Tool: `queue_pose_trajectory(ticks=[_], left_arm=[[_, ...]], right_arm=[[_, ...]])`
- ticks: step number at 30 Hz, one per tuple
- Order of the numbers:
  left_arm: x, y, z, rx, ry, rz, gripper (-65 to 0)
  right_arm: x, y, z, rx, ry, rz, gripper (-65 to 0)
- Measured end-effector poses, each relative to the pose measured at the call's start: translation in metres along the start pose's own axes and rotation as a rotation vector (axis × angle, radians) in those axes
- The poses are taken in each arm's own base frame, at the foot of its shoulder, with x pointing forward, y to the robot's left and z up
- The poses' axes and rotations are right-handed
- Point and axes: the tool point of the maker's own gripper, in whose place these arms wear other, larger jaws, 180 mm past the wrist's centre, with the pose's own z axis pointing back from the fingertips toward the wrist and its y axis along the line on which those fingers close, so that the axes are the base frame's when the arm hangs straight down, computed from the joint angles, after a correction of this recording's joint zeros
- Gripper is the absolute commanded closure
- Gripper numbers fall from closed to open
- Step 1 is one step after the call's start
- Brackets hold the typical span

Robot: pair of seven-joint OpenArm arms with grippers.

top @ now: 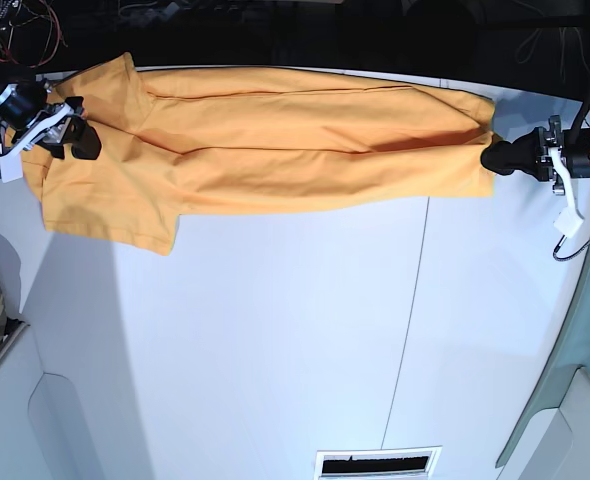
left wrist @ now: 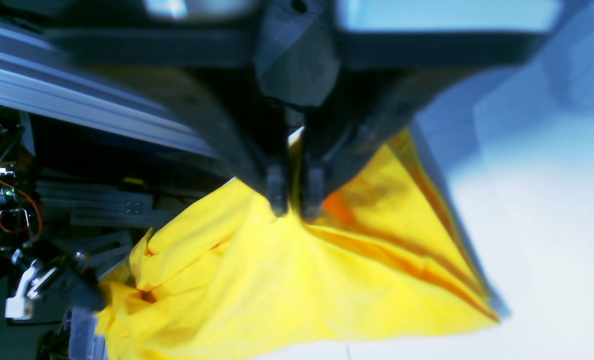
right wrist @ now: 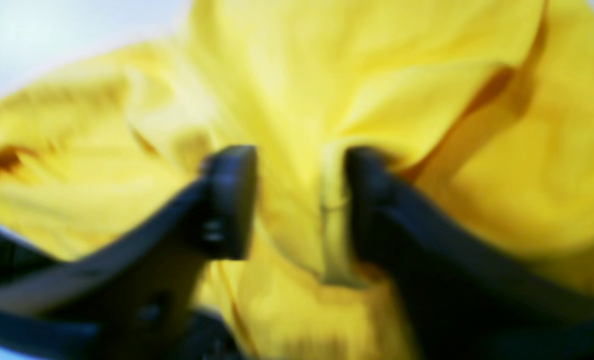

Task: Layout the t-shirt on the table in an organized manner, then fold the t-shirt properly
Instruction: 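Regrasp the strip's collar end with the right gripper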

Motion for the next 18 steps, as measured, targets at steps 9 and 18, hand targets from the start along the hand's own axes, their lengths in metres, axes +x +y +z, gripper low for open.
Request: queue_pose_trajectory(ticks=[9, 18], left_arm=[[-0.002, -0.001, -0.002, -0.004, 0.003, 0.004, -21.6], [-0.003, -0.001, -0.002, -0.004, 0.003, 0.005, -21.6]], right_arm=[[0.089, -0.026, 0.004, -0.12, -0.214, 0.061, -35.9], [0.099, -0.069, -0.044, -0.195, -0.152, -0.084, -35.8]])
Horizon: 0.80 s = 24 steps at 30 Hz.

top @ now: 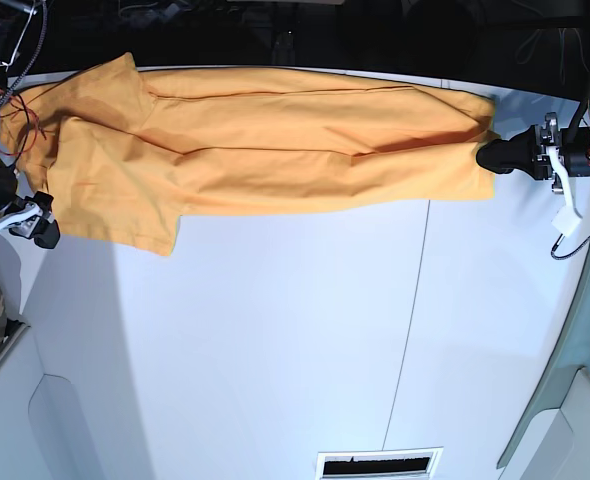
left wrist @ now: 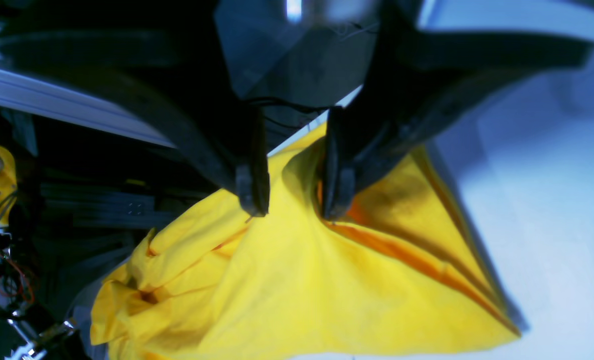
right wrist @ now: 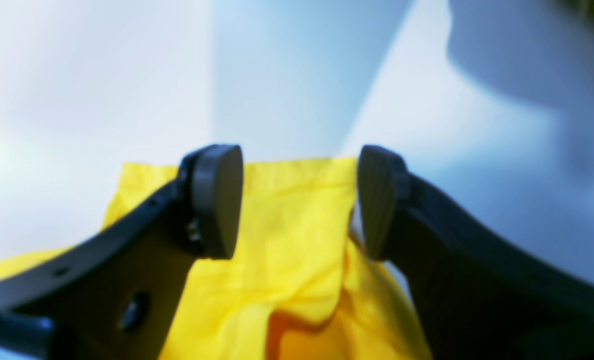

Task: Layout the t-shirt on the table in an organized manner, then fold the t-shirt properly
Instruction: 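Regrasp the strip's collar end with the right gripper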

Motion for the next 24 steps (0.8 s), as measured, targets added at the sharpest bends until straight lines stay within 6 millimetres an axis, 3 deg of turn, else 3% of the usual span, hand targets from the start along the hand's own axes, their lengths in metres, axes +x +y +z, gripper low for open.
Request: queue_pose_trajectory(ticks=[4, 8, 12, 16, 19, 24], left_arm=[[0.0, 0.0, 0.0, 0.001, 0.001, 0.0, -21.6], [0.0, 0.0, 0.0, 0.0, 0.0, 0.0, -21.6], [0.0, 0.0, 0.0, 0.0, 0.001, 0.0, -21.6], [0.0, 0.0, 0.0, 0.0, 0.0, 0.0, -21.6], [-0.003, 0.003, 0.0, 0.017, 0.014, -0.002, -21.6], [-0.002, 0.008, 0.0, 0.046, 0.008, -0.008, -21.6]], right_arm=[[-0.01, -0.01, -0.018, -0.011, 0.015, -0.083, -32.9], [-0.025, -0.006, -0.025, 0.019, 0.057, -0.099, -14.2], [-0.032, 0.007, -0.031, 0.05, 0.095, -0.075, 0.0], [-0.025, 0.024, -0.03, 0.123, 0.079, -0.087, 0.0], [-0.007, 0.035, -0.023, 0.168, 0.046, -0.097, 0.0], [0.025, 0.075, -0.002, 0.293, 0.052, -0.033, 0.0]])
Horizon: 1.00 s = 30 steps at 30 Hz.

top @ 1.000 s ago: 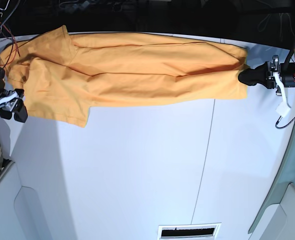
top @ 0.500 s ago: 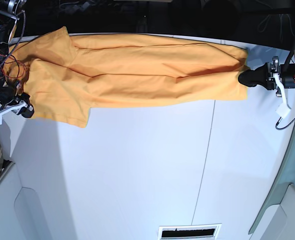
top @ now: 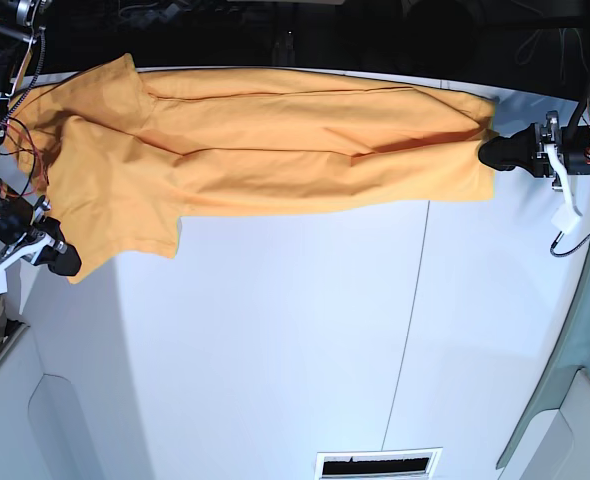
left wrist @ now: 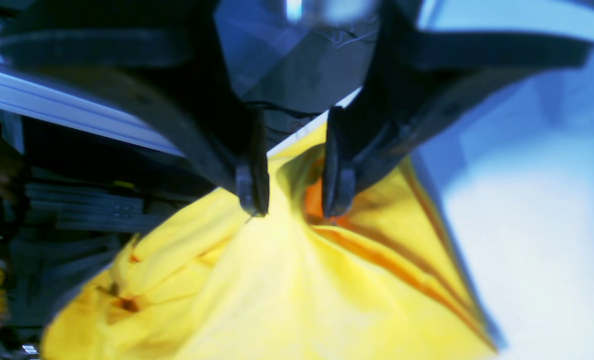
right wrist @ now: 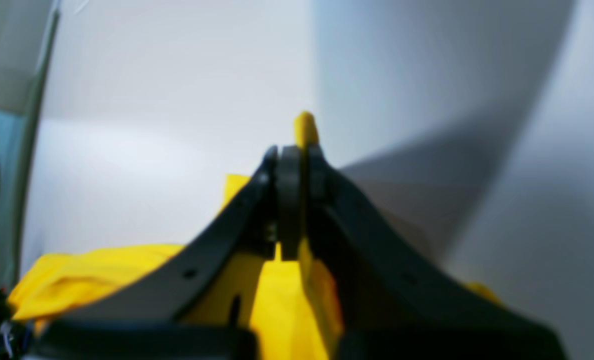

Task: Layout the t-shirt on the table in an organized manner, then fold the t-shirt properly
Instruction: 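Regrasp the strip's collar end with the right gripper, then hold the strip's hem end with the left gripper and move it toward the right gripper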

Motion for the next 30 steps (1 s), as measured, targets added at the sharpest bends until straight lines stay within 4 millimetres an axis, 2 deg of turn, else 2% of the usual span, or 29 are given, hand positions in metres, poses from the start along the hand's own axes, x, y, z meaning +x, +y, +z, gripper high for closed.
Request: queue_pose_trajectory(ticks=[3, 5, 7, 9, 11, 15, 19, 22, 23, 27, 30], left_arm=[[0.001, 0.001, 0.0, 0.006, -0.006, -0.001, -21.6], [-0.001, 0.003, 0.0, 0.016, 0.004, -0.003, -21.6], [-0.002, 0.005, 0.0, 0.029, 0.013, -0.005, -24.3], [-0.003, 0.005, 0.0, 0.029, 0.014, -0.005, -28.2], [-0.004, 0.006, 0.0, 0.03, 0.016, -0.004, -29.3], [-0.004, 0.006, 0.0, 0.031, 0.017, -0.004, -29.3], [-0.003, 0.005, 0.0, 0.025, 0.011, -0.003, -29.3], [0.0, 0.005, 0.0, 0.025, -0.005, -0.003, -29.3], [0.001, 0.005, 0.001, 0.026, -0.006, -0.003, -29.3], [0.001, 0.005, 0.001, 0.026, -0.012, -0.003, -29.3], [0.004, 0.002, 0.001, 0.008, -0.028, 0.001, -29.3]], right_arm=[[0.015, 0.026, 0.011, 0.054, -0.03, 0.071, 0.0], [0.013, 0.034, 0.022, 0.055, -0.04, 0.119, 0.0], [-0.005, 0.035, 0.034, 0.042, -0.011, 0.15, 0.0], [-0.031, 0.036, 0.047, 0.03, 0.036, 0.166, 0.0], [-0.055, 0.041, 0.06, 0.029, 0.077, 0.188, 0.0], [-0.081, 0.049, 0.079, 0.033, 0.109, 0.209, 0.0], [-0.116, 0.029, 0.089, -0.034, 0.192, 0.195, 0.0], [-0.131, 0.014, 0.091, -0.089, 0.219, 0.194, 0.0], [-0.134, 0.011, 0.091, -0.097, 0.223, 0.186, -2.4], [-0.138, 0.0, 0.089, -0.115, 0.201, 0.149, -19.0], [-0.137, -0.001, 0.088, -0.117, 0.197, 0.149, -21.1]])
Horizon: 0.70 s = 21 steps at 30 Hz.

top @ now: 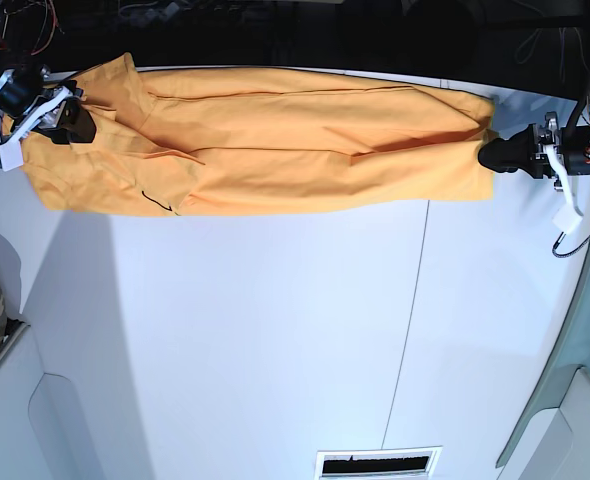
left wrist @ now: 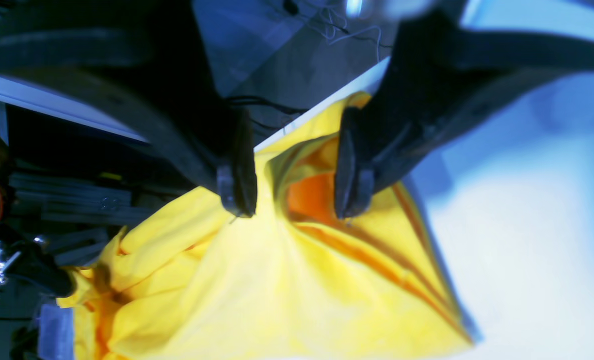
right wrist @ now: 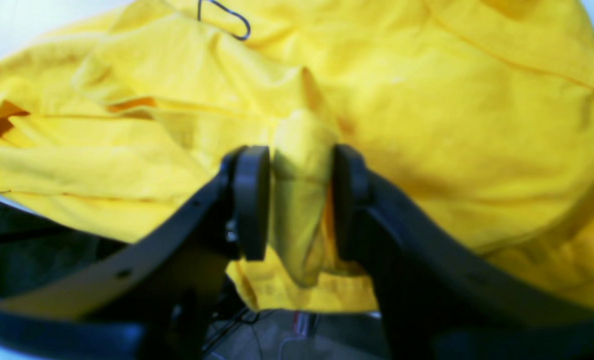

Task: Layout the t-shirt on the table in an organized manner, then fold the t-shirt properly
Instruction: 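Hold the strip's hem end with the left gripper and move it toward the right gripper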

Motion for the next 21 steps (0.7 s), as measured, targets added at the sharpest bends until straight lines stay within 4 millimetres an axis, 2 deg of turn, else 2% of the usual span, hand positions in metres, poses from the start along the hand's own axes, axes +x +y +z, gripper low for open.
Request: queue_pose_trajectory(ticks=[4, 9, 12, 13, 15, 16, 18, 21], left_arm=[[0.009, -0.007, 0.008, -0.047, -0.048, 0.015, -29.2], [0.032, 0.0, 0.039, -0.006, -0.154, 0.002, -29.3], [0.034, 0.002, 0.045, 0.007, -0.161, -0.001, -29.3], [0.033, 0.002, 0.043, 0.005, -0.159, 0.0, -31.1], [0.028, 0.002, 0.036, 0.001, -0.158, 0.007, -39.0], [0.026, 0.006, 0.032, 0.025, -0.156, 0.005, -42.0], [0.015, 0.019, 0.023, 0.103, -0.12, -0.01, -43.5], [0.013, 0.028, 0.016, 0.157, -0.133, -0.019, -43.5]], right_arm=[[0.018, 0.005, 0.0, 0.008, -0.038, 0.029, -21.1], [0.041, 0.018, 0.005, 0.019, -0.091, 0.085, -21.1], [0.052, 0.019, 0.005, 0.021, -0.111, 0.098, -21.1], [0.057, 0.02, 0.004, 0.023, -0.124, 0.102, -21.0], [0.067, 0.022, 0.003, 0.027, -0.146, 0.111, -18.8], [0.067, 0.021, 0.0, 0.021, -0.141, 0.12, -14.6], [0.06, 0.016, -0.01, -0.005, -0.098, 0.145, -1.6], [0.032, 0.013, -0.029, -0.004, -0.003, 0.141, 0.0]])
